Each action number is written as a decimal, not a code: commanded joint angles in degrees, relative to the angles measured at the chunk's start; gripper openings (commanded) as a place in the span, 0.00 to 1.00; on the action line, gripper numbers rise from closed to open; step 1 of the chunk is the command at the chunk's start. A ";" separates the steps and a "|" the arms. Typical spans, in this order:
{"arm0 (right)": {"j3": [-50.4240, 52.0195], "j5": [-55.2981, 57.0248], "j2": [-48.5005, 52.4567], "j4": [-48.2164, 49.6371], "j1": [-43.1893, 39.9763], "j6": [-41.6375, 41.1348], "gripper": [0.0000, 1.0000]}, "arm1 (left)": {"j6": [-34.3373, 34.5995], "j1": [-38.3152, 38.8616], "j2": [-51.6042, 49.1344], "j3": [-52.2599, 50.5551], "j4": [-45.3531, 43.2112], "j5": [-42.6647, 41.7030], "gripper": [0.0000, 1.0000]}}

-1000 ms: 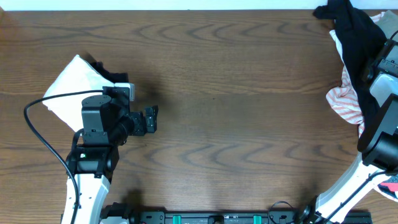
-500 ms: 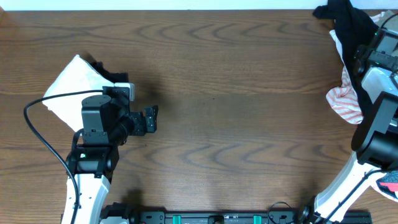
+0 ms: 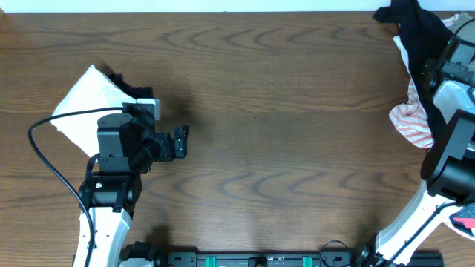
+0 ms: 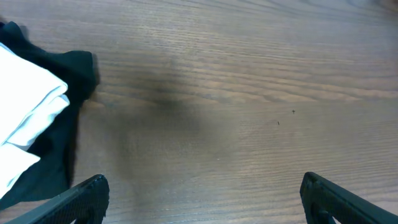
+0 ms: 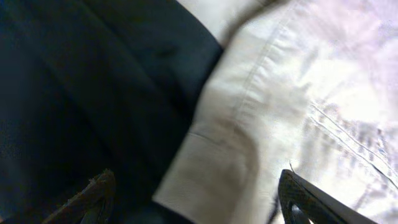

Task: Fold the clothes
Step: 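Grasp the khaki shorts in the pile with the right gripper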

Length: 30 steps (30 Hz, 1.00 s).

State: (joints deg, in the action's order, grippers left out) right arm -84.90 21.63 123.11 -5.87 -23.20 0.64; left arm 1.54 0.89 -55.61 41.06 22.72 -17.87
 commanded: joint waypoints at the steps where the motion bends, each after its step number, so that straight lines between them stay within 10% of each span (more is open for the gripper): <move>1: -1.14 0.42 0.39 -1.22 -1.77 0.04 0.81 | 0.52 0.22 -0.11 1.29 -0.07 -0.52 0.98; 10: -1.11 0.42 0.98 -2.47 -2.45 0.04 0.67 | 0.52 0.22 -0.11 1.29 -0.07 -0.55 0.98; 18: -1.11 0.42 0.98 -2.80 -2.27 0.04 0.02 | 0.52 0.22 -0.11 1.29 -0.07 -0.55 0.98; 30: -1.31 -2.19 -12.81 -6.86 5.35 10.14 0.01 | 0.50 0.22 -0.11 1.29 -0.72 -0.52 0.98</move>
State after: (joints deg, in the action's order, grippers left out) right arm -84.93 21.87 120.53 -12.58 -22.68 4.40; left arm 1.54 0.89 -55.61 41.06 22.52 -17.87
